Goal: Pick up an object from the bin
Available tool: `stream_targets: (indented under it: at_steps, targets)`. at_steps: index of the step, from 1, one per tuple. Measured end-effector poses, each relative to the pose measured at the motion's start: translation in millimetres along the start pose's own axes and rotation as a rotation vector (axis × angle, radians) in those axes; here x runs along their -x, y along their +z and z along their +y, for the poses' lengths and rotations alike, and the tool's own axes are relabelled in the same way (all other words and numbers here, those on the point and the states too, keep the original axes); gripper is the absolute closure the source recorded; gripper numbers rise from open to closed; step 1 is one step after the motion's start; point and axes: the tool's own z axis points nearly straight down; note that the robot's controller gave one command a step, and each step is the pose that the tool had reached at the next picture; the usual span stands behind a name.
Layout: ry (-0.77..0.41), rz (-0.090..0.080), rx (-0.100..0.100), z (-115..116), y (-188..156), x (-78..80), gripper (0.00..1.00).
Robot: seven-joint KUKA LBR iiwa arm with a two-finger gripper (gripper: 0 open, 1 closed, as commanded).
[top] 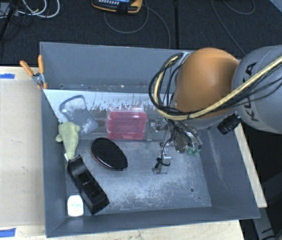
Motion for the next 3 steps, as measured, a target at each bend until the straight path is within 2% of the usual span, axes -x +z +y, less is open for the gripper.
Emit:
stream_targets:
  at_steps: [1,2,3]
  targets:
    - [0.002,-0.008,0.001,-0.4,-4.8,1.3,0.0]
    - [0.018,-0.011,0.001,33.6,51.2,21.6,0.0]
    - [0.071,-0.007,0.002,85.5,65.4,65.0,0.0]
